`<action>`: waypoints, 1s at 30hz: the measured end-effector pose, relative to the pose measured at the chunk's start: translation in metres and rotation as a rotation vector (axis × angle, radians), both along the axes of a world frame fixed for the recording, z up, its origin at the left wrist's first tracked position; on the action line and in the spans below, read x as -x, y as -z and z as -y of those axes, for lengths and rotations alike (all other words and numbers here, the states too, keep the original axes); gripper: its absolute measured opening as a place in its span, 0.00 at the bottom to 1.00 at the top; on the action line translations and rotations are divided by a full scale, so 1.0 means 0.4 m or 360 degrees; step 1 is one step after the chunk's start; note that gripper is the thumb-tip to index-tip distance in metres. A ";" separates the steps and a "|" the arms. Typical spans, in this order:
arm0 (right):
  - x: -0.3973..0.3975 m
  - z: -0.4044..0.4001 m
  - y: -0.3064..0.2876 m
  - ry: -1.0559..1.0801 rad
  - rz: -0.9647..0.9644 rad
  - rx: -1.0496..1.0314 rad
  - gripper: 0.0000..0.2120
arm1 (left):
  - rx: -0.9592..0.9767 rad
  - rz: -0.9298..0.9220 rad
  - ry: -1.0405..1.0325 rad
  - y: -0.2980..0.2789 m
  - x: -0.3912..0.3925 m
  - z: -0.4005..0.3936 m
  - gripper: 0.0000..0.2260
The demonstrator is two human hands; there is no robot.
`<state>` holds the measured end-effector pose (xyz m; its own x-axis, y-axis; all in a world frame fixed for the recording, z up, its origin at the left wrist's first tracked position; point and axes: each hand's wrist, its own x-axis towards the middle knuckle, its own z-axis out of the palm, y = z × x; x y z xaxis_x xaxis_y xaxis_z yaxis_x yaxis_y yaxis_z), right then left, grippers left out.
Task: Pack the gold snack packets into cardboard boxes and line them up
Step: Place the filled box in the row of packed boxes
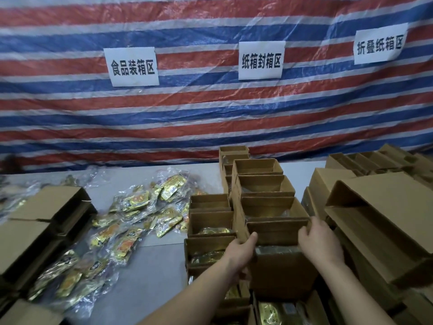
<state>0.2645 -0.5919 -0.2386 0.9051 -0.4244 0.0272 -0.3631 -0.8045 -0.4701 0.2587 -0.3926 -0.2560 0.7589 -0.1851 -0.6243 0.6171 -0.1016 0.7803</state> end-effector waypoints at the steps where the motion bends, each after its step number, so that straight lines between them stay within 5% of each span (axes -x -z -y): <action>1: 0.003 -0.012 -0.002 -0.0022 0.0040 0.0099 0.16 | 0.0000 0.0001 0.0009 0.002 0.002 -0.013 0.32; 8: -0.004 -0.164 -0.015 -0.0226 0.0310 0.0098 0.18 | -0.0024 0.0211 0.0014 -0.015 0.015 -0.151 0.24; 15: -0.005 -0.442 0.013 -0.0812 0.0293 -0.0178 0.05 | -0.0626 0.0644 -0.0163 0.009 0.083 -0.519 0.10; 20: 0.018 -0.686 0.080 -0.1077 0.0115 -0.0341 0.08 | -0.1213 0.0589 -0.0353 0.106 0.192 -0.839 0.09; 30: 0.089 -0.990 0.222 -0.1384 -0.0371 -0.0435 0.11 | -0.1483 0.0326 -0.0332 0.276 0.455 -1.135 0.10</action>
